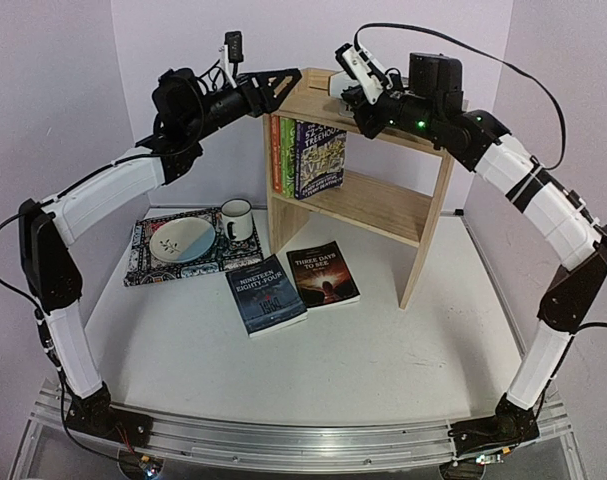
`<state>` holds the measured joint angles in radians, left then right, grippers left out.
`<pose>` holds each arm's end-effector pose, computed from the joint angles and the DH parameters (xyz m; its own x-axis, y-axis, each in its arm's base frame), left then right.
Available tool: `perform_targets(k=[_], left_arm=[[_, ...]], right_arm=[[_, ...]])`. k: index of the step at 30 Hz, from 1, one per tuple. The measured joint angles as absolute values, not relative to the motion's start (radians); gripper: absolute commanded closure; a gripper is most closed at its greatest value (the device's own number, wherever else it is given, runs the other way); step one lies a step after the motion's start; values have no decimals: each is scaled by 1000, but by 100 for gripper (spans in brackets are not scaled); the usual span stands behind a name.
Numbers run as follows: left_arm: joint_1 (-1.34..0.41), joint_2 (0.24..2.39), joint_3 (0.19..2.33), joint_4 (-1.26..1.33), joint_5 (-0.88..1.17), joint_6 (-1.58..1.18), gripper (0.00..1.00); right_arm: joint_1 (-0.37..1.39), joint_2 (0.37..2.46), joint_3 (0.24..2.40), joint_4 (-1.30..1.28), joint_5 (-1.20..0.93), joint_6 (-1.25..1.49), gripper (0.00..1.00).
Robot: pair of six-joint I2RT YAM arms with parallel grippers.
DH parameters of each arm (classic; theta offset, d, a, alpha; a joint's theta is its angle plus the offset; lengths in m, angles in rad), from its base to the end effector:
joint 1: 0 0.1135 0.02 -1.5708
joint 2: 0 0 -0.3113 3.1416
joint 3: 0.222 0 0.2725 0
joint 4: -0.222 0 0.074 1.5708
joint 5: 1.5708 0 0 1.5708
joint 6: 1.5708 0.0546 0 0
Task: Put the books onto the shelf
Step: Adjust the book pile on the shelf.
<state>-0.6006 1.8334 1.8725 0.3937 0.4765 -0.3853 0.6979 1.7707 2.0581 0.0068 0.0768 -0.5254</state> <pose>0.3780 -0.2893 0.5359 0.0028 -0.4067 -0.9135 0.9137 0.3722 -0.1629 0.3418 0.2812 0.5887 0.4853 -0.2456 -0.8391 -0.3942 0.7952 -0.4608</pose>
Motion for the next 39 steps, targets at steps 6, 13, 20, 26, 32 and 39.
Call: perform_targets(k=[6, 13, 20, 26, 32, 39], left_arm=[[-601, 1681, 1721, 398, 408, -355, 21], [-600, 1568, 1589, 399, 340, -333, 21], [-595, 1505, 1522, 399, 307, -317, 21], [-594, 1486, 1505, 401, 294, -313, 21], [-592, 1484, 1495, 393, 291, -313, 22], [-588, 1484, 1491, 392, 291, -313, 22]], right_arm=[[698, 1824, 2079, 59, 85, -444, 100], [698, 1882, 2097, 138, 129, -329, 100], [709, 1942, 2117, 197, 176, -265, 100], [728, 1990, 2158, 231, 213, -243, 100], [747, 2020, 2165, 300, 281, -230, 100], [769, 2069, 2194, 380, 384, -234, 100]])
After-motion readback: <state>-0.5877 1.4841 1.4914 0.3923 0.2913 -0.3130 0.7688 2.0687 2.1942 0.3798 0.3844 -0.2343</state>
